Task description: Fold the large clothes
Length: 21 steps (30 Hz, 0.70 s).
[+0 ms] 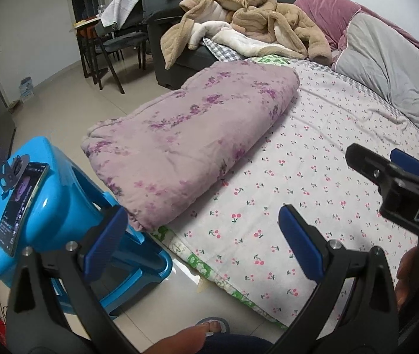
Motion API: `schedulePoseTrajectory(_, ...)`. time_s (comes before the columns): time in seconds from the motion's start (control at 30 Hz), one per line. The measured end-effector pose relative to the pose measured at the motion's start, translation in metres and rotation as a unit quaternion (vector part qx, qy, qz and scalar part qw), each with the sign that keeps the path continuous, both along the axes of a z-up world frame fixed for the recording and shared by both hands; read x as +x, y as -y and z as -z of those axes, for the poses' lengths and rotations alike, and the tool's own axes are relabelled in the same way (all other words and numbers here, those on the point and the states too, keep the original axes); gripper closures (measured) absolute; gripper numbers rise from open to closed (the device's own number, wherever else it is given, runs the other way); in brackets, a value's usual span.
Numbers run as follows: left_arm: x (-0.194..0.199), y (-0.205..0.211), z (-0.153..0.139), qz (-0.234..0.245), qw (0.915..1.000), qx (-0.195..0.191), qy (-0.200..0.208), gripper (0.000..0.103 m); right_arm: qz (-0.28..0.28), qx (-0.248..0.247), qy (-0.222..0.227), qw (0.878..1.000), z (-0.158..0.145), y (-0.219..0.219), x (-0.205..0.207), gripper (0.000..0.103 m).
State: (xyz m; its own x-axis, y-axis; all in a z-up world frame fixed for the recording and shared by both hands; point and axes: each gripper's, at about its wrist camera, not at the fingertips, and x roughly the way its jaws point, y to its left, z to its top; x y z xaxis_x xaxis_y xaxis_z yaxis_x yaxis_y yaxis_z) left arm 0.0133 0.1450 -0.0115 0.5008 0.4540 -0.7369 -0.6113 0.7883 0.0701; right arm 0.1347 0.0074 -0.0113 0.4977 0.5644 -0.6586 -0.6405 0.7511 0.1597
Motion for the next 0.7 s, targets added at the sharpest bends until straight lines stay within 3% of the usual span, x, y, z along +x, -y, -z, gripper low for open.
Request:
schedulePoseTrajectory(0.13, 0.0066, 0.0003, 0.0054, 0.007, 0.9998, -0.004, -0.018, 0.001, 0.001, -0.004, -0.004, 1.000, 0.0037, -0.0015, 0.0030, 0.000)
schedulePoseTrajectory(0.7, 0.0046, 0.0018, 0.0075, -0.003, 0.9999, 0.001, -0.016, 0.001, -0.007, -0.008, 0.002, 1.000, 0.0063, -0.0054, 0.0018, 0.000)
